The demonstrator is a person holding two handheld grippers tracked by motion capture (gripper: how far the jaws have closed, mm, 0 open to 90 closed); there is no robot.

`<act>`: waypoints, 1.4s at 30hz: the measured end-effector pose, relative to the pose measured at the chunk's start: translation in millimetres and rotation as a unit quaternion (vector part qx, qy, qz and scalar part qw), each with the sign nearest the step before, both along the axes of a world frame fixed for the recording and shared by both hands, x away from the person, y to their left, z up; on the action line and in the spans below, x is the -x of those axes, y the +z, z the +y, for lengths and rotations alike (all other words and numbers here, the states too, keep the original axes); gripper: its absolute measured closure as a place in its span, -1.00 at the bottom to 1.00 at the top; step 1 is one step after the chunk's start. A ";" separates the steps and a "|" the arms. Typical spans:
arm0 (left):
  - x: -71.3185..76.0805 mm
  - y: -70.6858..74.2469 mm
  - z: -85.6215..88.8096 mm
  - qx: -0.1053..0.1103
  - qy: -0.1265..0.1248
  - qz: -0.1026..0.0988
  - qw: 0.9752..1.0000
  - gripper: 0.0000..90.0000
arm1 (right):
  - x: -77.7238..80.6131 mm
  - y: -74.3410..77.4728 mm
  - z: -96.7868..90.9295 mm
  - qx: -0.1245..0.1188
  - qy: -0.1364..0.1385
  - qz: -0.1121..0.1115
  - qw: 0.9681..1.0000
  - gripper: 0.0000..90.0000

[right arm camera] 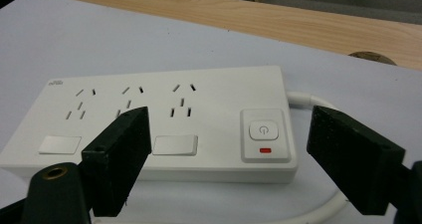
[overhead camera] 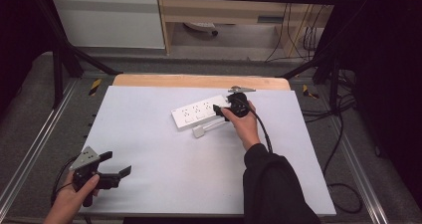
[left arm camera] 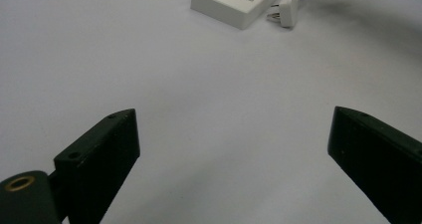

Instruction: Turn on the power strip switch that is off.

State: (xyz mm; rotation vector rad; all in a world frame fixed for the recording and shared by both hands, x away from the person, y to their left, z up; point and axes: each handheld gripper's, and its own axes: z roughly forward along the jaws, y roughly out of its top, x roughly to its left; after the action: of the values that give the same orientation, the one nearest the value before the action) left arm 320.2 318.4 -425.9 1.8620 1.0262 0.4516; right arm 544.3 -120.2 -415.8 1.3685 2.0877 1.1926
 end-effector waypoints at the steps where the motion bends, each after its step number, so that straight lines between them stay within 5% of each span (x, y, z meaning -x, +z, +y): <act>1: 0.0 0.0 0.0 -0.001 -0.001 0.000 1.000 -0.86 | -0.5 -2.1 1.2 0.000 0.002 0.004 1.000 -0.57; 12: 0.2 -0.2 -0.8 -0.001 -0.006 -0.001 1.000 -0.86 | -2.2 -10.3 8.1 0.001 0.011 0.008 1.000 -0.29; 16: 0.3 -0.2 -1.1 -0.003 -0.007 -0.001 1.000 -0.86 | -1.3 -13.0 12.2 0.013 0.019 0.003 1.000 -0.08; 23: 0.2 -0.4 -1.1 -0.005 -0.008 -0.001 1.000 -0.86 | -2.5 -17.1 14.0 -0.012 0.027 0.001 1.000 0.39; 31: 0.4 -0.4 -1.6 -0.006 -0.009 0.000 1.000 -0.86 | -1.9 -19.2 16.7 -0.010 0.035 -0.008 0.999 0.70; 42: 0.5 -0.7 -1.7 -0.007 -0.009 0.000 1.000 -0.86 | -1.8 -24.2 19.8 -0.005 0.042 -0.013 0.999 0.83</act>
State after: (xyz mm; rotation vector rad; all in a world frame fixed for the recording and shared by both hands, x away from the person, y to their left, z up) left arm 319.8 316.6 -426.6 1.8830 1.0073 0.4483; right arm 546.2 -100.4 -440.1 1.2744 2.1438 1.2499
